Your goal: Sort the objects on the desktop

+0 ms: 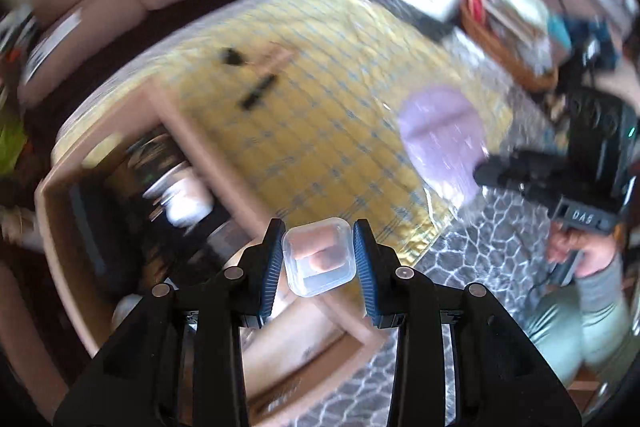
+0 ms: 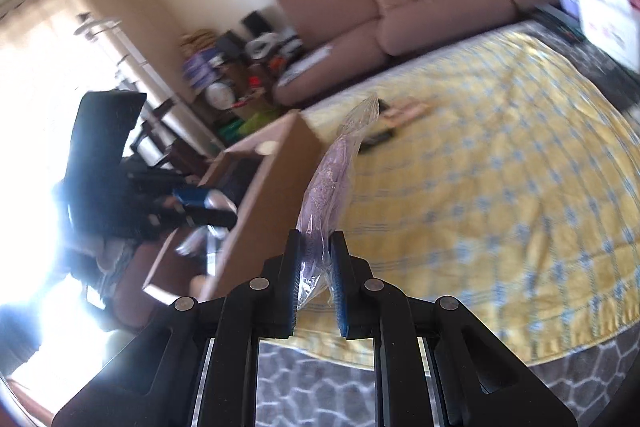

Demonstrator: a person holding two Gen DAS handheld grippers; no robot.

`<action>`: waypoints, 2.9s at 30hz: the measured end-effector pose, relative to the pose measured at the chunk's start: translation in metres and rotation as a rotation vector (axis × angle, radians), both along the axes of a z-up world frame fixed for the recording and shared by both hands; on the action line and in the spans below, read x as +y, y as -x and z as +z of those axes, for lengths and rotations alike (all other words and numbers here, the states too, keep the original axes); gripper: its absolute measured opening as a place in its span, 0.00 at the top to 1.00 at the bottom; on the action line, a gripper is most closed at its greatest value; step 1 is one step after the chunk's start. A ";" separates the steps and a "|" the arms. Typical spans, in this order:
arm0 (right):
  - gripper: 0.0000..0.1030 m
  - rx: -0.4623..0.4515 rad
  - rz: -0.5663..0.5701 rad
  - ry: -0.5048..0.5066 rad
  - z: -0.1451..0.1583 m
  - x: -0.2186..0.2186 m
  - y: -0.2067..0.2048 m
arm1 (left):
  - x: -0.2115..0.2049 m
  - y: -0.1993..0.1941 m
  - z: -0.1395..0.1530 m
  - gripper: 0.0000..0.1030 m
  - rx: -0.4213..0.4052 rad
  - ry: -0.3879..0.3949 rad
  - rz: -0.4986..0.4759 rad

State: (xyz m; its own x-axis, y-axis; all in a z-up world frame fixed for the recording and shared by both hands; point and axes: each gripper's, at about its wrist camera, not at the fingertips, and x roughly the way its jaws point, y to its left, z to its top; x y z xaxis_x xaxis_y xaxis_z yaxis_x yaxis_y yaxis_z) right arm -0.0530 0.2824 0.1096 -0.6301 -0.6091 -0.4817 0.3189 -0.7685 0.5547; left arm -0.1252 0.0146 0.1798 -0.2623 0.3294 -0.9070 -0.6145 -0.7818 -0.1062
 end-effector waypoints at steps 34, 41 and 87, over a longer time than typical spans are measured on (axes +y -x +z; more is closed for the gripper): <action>0.87 -0.219 0.242 -0.255 0.001 -0.266 0.175 | -0.196 0.014 -0.077 0.68 -0.065 -0.380 0.377; 0.87 -0.312 0.223 -0.345 -0.023 -0.294 0.229 | -0.201 0.023 -0.086 0.68 -0.075 -0.385 0.378; 0.79 -0.011 0.365 -0.016 0.007 -0.266 0.050 | -0.209 0.023 -0.111 0.67 -0.385 -0.980 0.543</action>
